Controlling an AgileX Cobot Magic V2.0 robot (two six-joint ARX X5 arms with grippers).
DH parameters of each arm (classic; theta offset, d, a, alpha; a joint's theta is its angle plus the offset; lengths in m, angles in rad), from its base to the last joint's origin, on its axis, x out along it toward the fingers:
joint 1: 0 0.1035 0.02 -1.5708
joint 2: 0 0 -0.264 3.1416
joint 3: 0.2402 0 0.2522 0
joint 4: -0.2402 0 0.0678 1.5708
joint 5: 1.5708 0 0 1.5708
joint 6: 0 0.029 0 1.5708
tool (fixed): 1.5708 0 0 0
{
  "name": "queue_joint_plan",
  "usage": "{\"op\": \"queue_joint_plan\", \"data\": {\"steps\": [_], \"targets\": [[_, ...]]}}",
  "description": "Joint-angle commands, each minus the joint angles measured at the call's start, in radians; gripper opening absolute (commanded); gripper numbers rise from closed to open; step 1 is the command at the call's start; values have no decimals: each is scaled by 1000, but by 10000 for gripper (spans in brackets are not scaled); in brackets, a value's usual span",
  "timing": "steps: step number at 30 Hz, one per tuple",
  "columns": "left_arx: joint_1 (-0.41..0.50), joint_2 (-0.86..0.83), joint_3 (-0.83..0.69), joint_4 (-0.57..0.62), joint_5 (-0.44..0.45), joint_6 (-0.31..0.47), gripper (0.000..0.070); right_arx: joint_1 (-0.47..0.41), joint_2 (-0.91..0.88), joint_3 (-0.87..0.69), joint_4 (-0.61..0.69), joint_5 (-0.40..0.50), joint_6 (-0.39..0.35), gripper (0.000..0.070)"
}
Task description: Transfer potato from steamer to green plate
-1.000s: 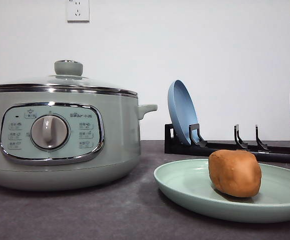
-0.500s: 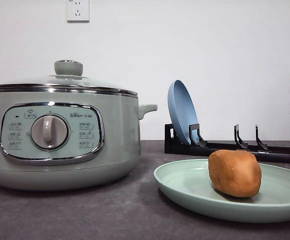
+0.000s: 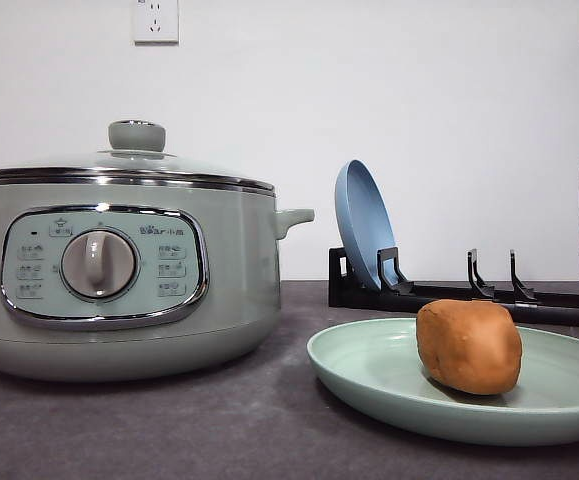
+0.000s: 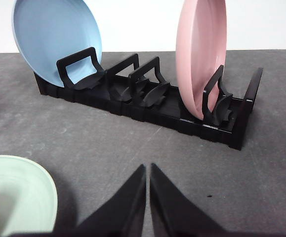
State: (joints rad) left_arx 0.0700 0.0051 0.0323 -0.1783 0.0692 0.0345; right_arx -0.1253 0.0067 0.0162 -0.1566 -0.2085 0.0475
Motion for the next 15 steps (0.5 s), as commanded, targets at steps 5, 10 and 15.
{"op": "queue_joint_plan", "data": {"steps": [5,10,15], "targets": [[2,-2,-20,-8,-2,-6,2,-1,-3,-5,-1,0,-7,0],[2,-2,-20,-8,-2,-6,2,-1,-3,-5,-1,0,-7,0],[2,-2,-20,-8,-2,-6,2,-1,-3,-5,-1,0,-6,0]]}}
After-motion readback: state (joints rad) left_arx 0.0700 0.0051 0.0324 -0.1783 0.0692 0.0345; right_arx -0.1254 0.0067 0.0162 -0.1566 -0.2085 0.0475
